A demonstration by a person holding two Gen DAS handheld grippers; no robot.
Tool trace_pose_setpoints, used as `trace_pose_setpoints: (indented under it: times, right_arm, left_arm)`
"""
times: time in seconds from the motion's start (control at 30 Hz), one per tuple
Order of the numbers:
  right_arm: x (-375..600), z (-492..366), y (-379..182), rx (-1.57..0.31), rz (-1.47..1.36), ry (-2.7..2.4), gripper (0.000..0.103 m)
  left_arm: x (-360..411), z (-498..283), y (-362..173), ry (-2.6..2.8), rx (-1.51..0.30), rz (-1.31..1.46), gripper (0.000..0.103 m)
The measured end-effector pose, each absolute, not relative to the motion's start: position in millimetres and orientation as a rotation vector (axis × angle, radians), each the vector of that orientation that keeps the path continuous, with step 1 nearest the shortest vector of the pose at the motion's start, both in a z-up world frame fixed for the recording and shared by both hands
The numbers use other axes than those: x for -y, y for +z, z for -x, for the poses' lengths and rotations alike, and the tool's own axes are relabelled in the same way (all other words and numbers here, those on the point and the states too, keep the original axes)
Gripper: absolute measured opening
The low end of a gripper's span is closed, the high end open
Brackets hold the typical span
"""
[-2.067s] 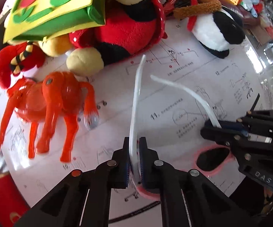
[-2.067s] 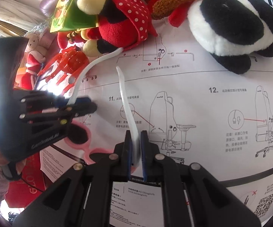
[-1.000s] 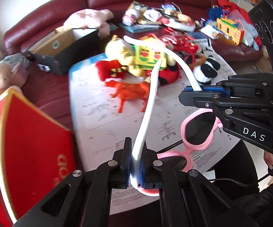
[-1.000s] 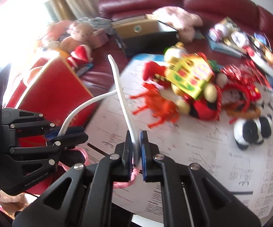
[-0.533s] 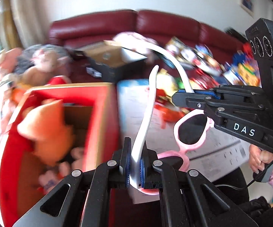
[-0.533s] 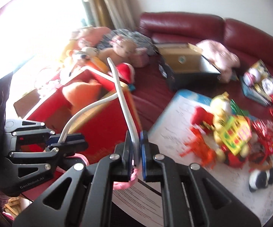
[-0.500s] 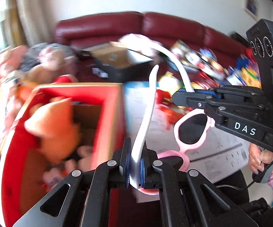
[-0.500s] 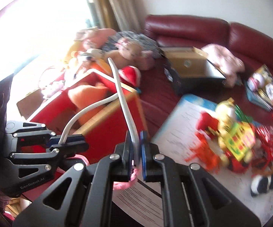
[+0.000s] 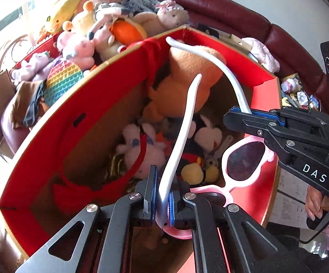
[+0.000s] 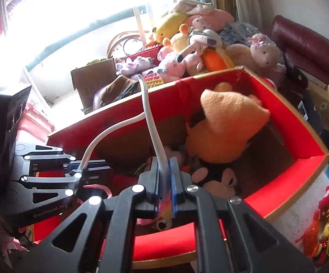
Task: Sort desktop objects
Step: 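Carry the pink heart sunglasses with both tools over the red box, then open both tools to drop the sunglasses into the red box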
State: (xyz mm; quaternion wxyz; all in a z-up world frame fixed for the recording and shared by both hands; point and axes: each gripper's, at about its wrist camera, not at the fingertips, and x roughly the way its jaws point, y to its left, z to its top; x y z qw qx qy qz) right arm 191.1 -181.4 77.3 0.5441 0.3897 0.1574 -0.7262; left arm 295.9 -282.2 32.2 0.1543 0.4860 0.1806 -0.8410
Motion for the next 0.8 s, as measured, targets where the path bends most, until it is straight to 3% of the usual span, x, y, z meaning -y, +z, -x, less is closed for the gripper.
trace_pose_setpoints:
  times: [0.1,0.17,0.23,0.27,0.33,0.4,0.8]
  right_arm:
    - [179.2,-185.1,59.4,-0.361,-0.999,-1.684,0.012]
    - [176.0,-180.6,49.9,-0.349,-1.039,-1.669,0.027]
    - [171.8,-177.1,50.0,-0.333,-1.041,-1.691,0.05]
    - [169.5,-175.4,51.1,-0.324,-1.038,-1.701,0.051]
    - [165.6,-171.1,55.8,-0.31,-1.033,-1.708,0.051]
    - [161.9,-169.4,58.9,-0.302,-1.025,-1.716,0.051]
    - [137.5,-168.2,56.3,-0.246,-1.034,-1.716,0.056]
  left_arm:
    - [278.7,-294.4,18.5,-2.38,-0.501,-1.452,0.006]
    - [273.5,-290.7,12.9,-2.366,-0.467,-1.485,0.009]
    - [270.7,-287.8,12.2,-2.364,-0.461,-1.493,0.023]
    - [270.2,-286.0,13.3,-2.366,-0.456,-1.489,0.03]
    - [269.9,-282.1,16.0,-2.369,-0.444,-1.478,0.064]
    - [269.3,-280.1,19.5,-2.366,-0.418,-1.46,0.072]
    - [270.0,-274.0,22.8,-2.317,-0.405,-1.429,0.072]
